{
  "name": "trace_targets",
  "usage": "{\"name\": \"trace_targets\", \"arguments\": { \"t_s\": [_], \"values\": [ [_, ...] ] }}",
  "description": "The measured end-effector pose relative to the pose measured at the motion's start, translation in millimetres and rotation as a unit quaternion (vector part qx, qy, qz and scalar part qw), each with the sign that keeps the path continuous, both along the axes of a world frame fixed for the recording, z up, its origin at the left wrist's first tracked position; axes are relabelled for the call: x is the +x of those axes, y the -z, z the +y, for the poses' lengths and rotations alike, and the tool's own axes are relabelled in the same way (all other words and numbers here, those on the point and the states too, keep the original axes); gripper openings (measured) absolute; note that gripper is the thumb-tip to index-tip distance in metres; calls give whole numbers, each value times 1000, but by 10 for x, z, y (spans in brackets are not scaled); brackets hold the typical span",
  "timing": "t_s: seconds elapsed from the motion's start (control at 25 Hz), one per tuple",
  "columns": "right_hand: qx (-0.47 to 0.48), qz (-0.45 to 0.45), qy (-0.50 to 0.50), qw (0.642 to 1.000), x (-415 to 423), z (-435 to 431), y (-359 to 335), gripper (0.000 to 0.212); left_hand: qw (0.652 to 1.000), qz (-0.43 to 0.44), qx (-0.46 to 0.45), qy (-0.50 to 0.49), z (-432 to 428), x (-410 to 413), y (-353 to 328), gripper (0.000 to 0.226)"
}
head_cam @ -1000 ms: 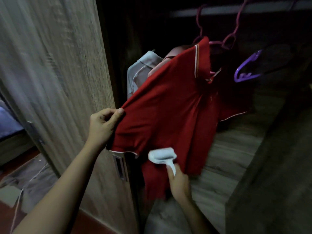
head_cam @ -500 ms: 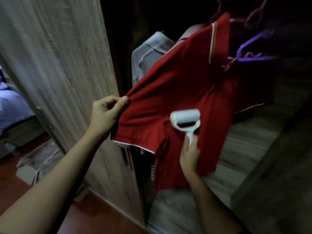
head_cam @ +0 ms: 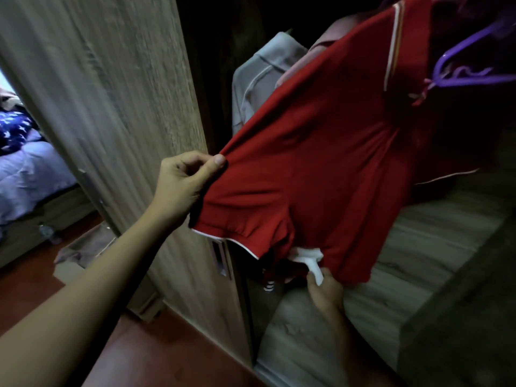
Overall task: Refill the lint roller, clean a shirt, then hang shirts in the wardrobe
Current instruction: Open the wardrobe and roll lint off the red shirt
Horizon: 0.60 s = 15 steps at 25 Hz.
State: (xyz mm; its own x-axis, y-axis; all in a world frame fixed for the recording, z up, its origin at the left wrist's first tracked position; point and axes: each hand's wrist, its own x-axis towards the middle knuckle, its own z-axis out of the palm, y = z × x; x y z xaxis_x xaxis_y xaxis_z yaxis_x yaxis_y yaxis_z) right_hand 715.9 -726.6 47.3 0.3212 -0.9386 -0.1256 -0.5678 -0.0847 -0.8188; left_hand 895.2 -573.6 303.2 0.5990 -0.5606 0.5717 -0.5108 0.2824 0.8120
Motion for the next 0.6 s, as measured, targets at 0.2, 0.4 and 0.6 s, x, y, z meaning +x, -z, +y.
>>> {"name": "trace_targets", "arguments": {
  "t_s": [0.2,0.4,0.6],
  "values": [
    [-230,-146,40,961,-149,-280,-1146,23,1000,-5,8,-5,12,-4,14,33],
    [-385,-283,77,875,-54,-428,-2180,28,1000,22,6,4,21,15,0,19],
    [-240,-265,80,931,27,-295,-1355,33,1000,20,3,-2,9,42,25,15]
  ]
}}
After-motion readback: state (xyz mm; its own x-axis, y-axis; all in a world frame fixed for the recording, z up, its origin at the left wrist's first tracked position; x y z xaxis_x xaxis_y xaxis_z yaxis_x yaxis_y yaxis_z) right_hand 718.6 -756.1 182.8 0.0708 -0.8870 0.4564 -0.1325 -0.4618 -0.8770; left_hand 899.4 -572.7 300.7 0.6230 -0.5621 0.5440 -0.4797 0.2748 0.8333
